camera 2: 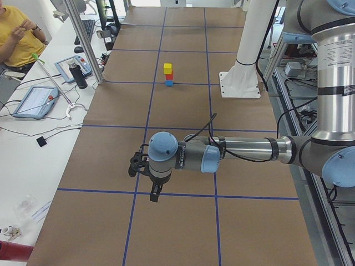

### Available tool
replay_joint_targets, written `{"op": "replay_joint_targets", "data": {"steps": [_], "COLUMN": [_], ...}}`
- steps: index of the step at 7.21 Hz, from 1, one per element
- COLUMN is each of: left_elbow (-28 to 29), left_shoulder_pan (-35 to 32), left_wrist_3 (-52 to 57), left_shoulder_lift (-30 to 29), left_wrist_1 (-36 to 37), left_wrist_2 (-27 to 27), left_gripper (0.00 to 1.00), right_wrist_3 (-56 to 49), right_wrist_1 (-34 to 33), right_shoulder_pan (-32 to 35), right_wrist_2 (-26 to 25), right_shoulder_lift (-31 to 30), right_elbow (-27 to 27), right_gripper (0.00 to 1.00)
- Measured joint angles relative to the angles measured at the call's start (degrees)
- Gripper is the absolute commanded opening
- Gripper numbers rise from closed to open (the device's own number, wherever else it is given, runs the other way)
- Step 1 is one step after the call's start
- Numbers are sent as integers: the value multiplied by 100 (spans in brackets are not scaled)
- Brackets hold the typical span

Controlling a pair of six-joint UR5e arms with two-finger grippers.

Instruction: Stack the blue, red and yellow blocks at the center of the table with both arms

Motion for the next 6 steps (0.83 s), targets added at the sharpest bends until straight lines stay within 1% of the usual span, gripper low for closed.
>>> {"op": "replay_joint_targets", "data": {"steps": [3, 6], "left_elbow": [7, -14], "left_shoulder_pan": [-116, -130], "left_wrist_3": [5, 17], "left_shoulder_lift": [52, 158], "left_wrist_1": [-31, -47], "left_wrist_2": [46, 227], "left_gripper": [100, 100], "right_wrist_3": [-2, 1], "right_wrist_1": [0, 29], "right_shoulder_pan": [0, 0], "right_wrist_2": [-6, -7], "right_shoulder_lift": [9, -12], "right_elbow": [-10, -26], "right_gripper": [100, 100]}}
